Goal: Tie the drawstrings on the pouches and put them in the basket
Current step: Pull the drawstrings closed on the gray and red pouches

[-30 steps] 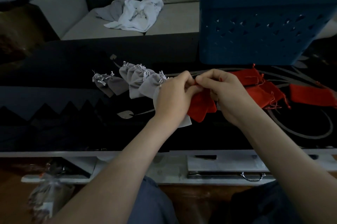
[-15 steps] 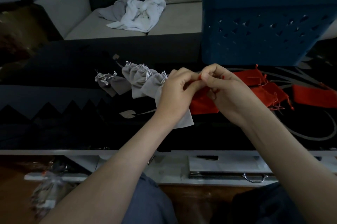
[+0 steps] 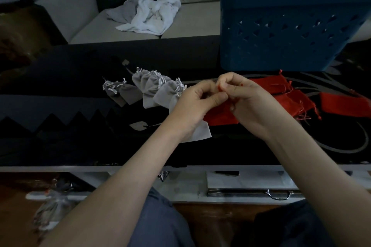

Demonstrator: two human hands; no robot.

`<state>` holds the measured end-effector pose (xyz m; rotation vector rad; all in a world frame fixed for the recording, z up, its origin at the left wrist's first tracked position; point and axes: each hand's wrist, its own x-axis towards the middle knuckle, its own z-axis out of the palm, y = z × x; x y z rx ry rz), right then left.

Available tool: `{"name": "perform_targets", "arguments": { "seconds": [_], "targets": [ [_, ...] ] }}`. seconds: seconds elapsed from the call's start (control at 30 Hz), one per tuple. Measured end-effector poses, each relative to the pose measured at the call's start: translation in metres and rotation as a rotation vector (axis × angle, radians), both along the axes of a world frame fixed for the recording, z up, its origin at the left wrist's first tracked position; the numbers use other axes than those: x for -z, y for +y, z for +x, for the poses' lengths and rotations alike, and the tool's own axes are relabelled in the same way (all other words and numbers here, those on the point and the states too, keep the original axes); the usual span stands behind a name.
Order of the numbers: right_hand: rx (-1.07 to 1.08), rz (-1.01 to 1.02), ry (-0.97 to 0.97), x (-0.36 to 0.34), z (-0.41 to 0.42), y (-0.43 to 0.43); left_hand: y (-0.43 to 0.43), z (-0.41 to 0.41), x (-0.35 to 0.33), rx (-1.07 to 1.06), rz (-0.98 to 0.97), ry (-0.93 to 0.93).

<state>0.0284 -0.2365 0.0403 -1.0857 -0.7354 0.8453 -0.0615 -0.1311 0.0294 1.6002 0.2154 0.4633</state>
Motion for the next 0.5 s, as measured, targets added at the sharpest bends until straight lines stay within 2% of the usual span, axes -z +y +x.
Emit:
{"name": "perform_targets", "arguments": {
  "seconds": [0.1, 0.2, 0.3, 0.5],
  "targets": [
    [0.056, -0.036, -0.078, -0.0032, -0.0021, 0.0006, 0.0000, -0.0001, -0.0016, -0.022, -0.062, -0.005],
    [0.208, -0.086, -0.149, -0.0093, 0.0002, -0.0011, 0.0016, 0.0017, -0.0026, -0.123, -0.075, -0.043],
    [0.331, -0.214, -0.381, -0.0080, 0.0053, -0.0001, 0.0053, 0.0038, -0.0020, -0.223, -0.079, -0.068],
    [0.273, -0.440, -0.697, -0.0023, 0.0024, 0.0040, 0.0001, 0.0057, -0.0048, -0.248, -0.103, -0.112]
  ]
}}
